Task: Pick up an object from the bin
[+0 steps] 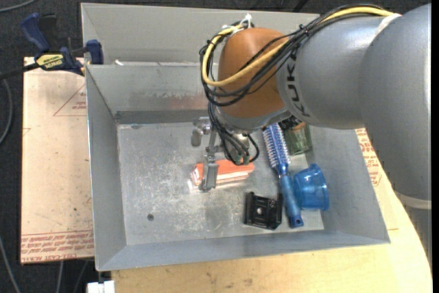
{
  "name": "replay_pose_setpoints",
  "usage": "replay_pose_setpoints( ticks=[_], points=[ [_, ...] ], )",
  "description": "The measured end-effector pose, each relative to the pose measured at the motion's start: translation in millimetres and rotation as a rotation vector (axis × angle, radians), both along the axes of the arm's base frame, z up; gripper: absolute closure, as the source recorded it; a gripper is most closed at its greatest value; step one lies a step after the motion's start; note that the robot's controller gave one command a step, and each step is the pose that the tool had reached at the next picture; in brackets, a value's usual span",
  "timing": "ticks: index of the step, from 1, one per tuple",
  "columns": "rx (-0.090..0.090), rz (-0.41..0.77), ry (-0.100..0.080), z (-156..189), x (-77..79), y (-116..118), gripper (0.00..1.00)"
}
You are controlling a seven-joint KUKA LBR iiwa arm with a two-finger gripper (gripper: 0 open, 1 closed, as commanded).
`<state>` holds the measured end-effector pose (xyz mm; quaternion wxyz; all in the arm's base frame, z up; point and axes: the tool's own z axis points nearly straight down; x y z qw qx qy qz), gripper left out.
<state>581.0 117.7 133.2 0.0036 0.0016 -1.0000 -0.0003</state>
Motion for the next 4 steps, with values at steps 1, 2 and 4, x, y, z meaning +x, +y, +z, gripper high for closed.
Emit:
replay_pose_setpoints(
  ticks=[1,2,4],
  points=[
    [0.001,-0.002,-0.007,4.5,1.8,-0.3,0.0],
    [0.004,0.081,-0.01,-5.0,4.5,-14.3,0.0],
    [0.003,0.171,-0.009,-54.8,-25.7,-52.5,1.0]
  ],
)
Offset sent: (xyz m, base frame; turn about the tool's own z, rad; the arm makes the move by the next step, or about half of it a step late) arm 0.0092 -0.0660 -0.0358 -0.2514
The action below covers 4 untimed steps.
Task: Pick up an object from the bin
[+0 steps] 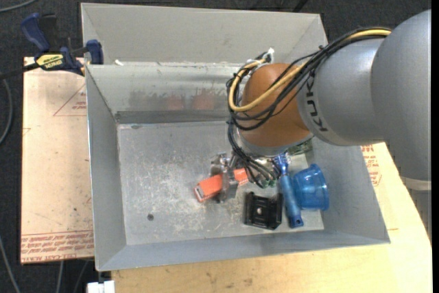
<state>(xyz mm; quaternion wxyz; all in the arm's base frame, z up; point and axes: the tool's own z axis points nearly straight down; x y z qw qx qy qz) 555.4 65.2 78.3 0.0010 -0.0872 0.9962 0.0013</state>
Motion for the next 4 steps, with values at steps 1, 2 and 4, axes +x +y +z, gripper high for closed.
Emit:
replay_pose_setpoints(
  ticks=[1,2,4],
  points=[
    [0.001,0.053,-0.001,117.7,11.5,3.0,1.0],
    [0.001,0.052,-0.001,117.7,11.5,2.9,1.0],
    [0.002,0.478,-0.002,113.7,31.3,-35.9,1.0]
  ],
)
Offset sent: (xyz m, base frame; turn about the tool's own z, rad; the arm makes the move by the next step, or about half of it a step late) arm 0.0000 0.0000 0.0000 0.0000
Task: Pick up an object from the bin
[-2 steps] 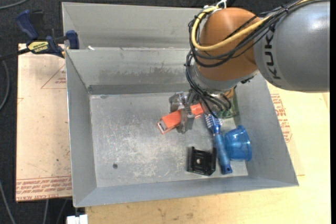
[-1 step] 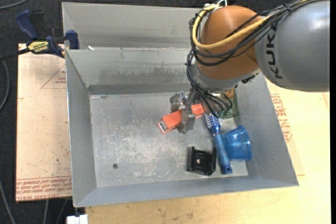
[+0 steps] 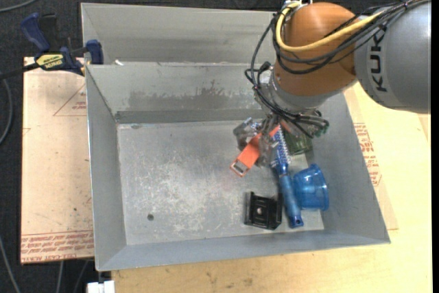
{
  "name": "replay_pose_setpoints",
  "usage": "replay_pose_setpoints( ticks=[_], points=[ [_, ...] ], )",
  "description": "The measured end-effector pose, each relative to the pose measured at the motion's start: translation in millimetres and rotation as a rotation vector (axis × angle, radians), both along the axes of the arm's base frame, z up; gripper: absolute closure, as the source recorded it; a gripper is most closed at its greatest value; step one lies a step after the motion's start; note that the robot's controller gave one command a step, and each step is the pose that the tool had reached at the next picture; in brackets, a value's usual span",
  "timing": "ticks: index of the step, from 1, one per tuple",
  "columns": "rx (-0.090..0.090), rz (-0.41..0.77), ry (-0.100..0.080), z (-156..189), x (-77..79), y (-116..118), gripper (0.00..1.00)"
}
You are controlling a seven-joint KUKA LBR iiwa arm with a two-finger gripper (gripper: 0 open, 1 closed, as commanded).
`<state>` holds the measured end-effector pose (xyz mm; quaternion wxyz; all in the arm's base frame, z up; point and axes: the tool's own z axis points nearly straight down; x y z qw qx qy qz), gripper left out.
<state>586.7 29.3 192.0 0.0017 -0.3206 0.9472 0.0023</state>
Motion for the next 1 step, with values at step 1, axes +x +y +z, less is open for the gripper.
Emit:
replay_pose_setpoints(
  ticks=[1],
  points=[
    [0.001,0.0,0.0,0.2,0.1,0.4,1.0]
  ],
)
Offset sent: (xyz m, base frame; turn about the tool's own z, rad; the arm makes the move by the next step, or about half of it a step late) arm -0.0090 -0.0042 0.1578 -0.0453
